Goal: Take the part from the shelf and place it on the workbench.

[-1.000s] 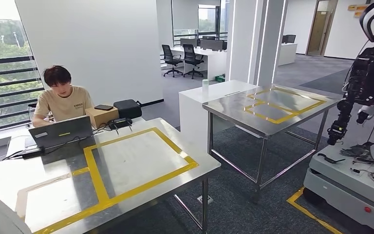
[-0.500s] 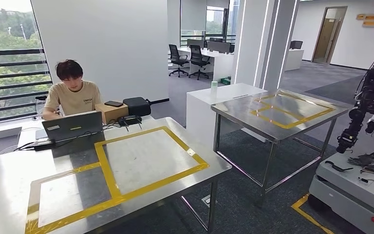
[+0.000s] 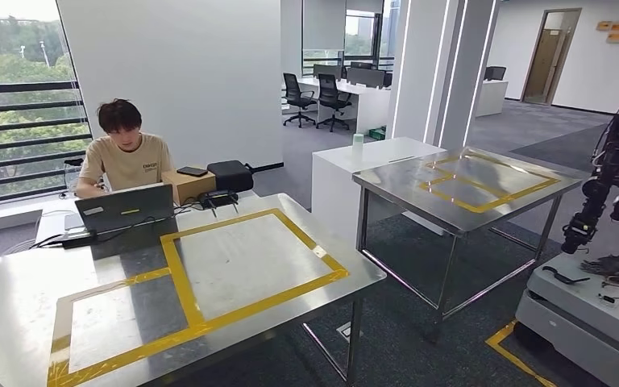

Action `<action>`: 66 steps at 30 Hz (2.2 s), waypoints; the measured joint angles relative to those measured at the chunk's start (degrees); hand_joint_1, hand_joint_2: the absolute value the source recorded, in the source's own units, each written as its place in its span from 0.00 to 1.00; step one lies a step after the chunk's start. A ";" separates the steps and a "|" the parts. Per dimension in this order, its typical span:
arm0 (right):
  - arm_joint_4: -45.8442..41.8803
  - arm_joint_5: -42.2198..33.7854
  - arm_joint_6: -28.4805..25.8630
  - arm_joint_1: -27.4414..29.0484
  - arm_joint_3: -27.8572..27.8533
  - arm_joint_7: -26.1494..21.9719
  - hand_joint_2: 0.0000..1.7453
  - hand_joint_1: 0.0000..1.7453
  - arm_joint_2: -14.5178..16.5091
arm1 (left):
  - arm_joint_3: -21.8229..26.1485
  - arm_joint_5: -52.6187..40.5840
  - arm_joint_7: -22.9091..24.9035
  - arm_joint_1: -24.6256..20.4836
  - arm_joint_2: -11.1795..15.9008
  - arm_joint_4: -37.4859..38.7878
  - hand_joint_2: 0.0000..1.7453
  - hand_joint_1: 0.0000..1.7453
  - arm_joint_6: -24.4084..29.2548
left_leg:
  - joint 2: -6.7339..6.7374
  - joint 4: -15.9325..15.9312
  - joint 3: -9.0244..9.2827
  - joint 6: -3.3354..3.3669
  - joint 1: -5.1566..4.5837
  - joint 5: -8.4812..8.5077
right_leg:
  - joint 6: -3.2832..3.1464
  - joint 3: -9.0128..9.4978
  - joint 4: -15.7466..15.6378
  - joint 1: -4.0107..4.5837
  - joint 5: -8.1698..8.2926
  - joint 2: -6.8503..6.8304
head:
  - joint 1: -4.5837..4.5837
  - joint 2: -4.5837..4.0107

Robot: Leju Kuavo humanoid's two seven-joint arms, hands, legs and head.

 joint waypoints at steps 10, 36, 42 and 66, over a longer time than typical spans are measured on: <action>0.02 -2.15 -0.07 -0.24 -0.67 -1.21 1.00 0.00 0.44 | -2.94 1.18 -0.74 -5.17 0.86 4.45 1.00 1.00 0.39 | -0.39 2.98 -0.54 -3.82 0.63 -2.08 | -2.97 7.68 -13.85 0.02 4.53 0.38 | -0.03 0.00; 0.04 -2.80 -0.07 0.75 -2.00 -1.06 1.00 0.00 1.33 | -4.70 0.87 -1.07 -5.19 1.34 5.97 1.00 1.00 0.81 | -1.19 -0.02 8.97 -0.43 -1.10 -8.42 | -2.28 -2.17 -11.53 1.45 10.43 0.65 | 0.12 -0.04; 0.02 -3.21 -0.07 0.19 -2.65 -1.11 1.00 0.00 1.32 | -5.49 0.49 -1.05 -6.63 1.49 7.00 1.00 1.00 0.80 | -0.71 8.78 5.95 -2.38 -0.28 -7.13 | -4.06 2.61 -13.62 1.68 8.92 0.89 | 0.06 -0.03; 0.04 -2.87 -0.05 0.83 -3.14 -1.19 1.00 0.00 1.34 | -6.01 -0.90 0.55 -7.49 2.11 11.40 1.00 1.00 3.42 | -0.44 3.17 4.62 -0.43 -0.74 -6.84 | -3.33 -2.07 -8.20 1.84 4.58 1.21 | 0.09 -0.07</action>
